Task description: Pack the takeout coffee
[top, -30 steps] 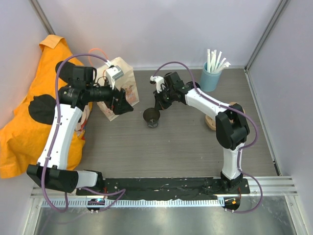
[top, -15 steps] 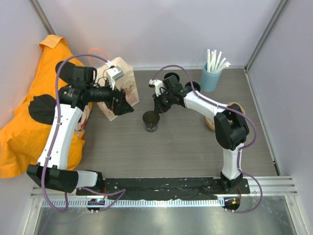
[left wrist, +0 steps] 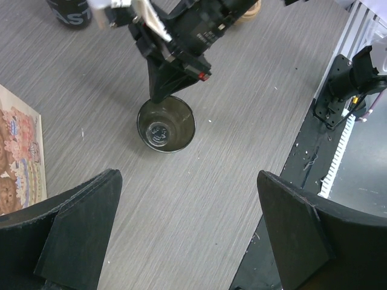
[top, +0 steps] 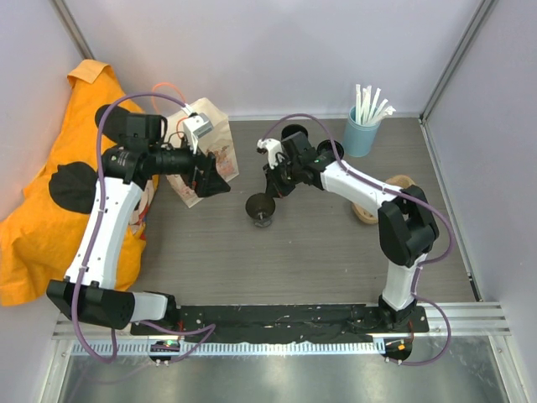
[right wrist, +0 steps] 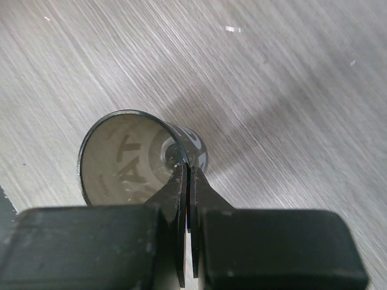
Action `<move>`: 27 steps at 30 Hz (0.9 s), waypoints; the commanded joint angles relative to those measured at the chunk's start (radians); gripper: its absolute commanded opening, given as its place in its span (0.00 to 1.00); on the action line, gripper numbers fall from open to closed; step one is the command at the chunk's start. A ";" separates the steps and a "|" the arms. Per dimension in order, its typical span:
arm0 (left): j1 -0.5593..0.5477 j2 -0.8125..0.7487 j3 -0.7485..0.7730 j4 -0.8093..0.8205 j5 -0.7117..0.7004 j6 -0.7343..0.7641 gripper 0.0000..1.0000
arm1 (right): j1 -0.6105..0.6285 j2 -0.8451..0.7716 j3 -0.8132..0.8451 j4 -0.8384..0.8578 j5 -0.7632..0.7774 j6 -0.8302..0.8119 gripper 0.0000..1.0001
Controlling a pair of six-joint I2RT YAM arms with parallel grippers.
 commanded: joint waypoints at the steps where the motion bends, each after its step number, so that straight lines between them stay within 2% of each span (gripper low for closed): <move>1: 0.005 0.005 -0.004 0.040 0.028 -0.012 1.00 | 0.003 -0.100 -0.005 0.040 0.011 0.004 0.01; 27: 0.004 0.001 -0.022 0.060 0.024 -0.027 1.00 | 0.005 -0.201 -0.137 -0.006 0.028 -0.055 0.01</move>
